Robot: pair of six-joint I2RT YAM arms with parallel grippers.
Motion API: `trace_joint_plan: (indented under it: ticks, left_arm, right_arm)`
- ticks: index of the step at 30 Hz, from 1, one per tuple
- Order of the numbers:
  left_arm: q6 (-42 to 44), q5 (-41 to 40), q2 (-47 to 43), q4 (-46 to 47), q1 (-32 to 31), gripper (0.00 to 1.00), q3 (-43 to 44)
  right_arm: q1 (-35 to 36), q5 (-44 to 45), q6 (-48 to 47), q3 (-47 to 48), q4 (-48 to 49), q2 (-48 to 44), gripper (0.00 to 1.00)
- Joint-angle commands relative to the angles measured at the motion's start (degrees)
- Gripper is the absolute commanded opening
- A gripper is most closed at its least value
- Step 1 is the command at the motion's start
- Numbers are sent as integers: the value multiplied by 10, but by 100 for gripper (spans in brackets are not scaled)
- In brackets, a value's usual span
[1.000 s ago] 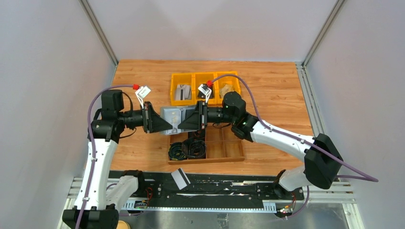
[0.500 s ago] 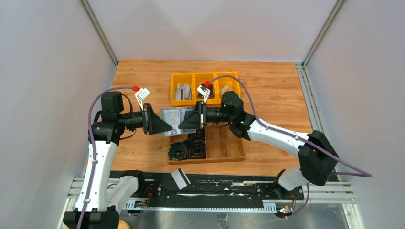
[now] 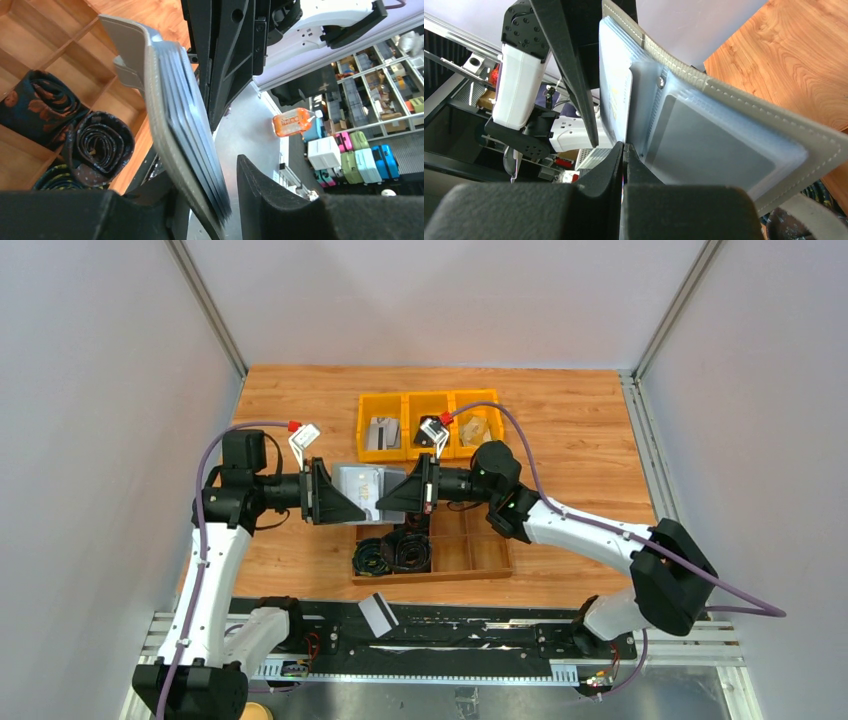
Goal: Take the credit cards out of the card holder
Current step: Remove the credit card from the card holder.
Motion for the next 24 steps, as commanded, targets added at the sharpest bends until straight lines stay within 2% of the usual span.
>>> trace_joint_plan:
  ticks: [1,5,10,15,17,18,21,23,24]
  left_arm:
    - [-6,69,4,-15,-4,35,19]
    - [-8,68,5,-15,-3,23,26]
    - [-12,73,4,-15,-4,22,32]
    - [-20,75,-1,-15,-3,15,36]
    - [-19,72,-6,-15,-3,12,37]
    - [-17,70,-8,-16,-3,11,38]
    - [-17,65,-12,-16,-4,8,38]
    - [-15,61,-15,-15,-3,7,38]
    - [-15,61,-15,-14,-4,7,38]
  right_arm:
    - [6,8,-1,-28,36,-32,0]
    - [6,9,-1,-48,45,-49,0]
    - [7,11,5,-65,56,-58,0]
    - [7,9,14,-63,67,-52,0]
    - [6,17,24,-61,79,-50,9]
    - [6,21,30,-57,85,-48,18]
    - [6,31,35,-36,95,-41,37]
    - [4,34,32,-16,85,-31,39]
    - [4,33,33,-8,85,-25,36]
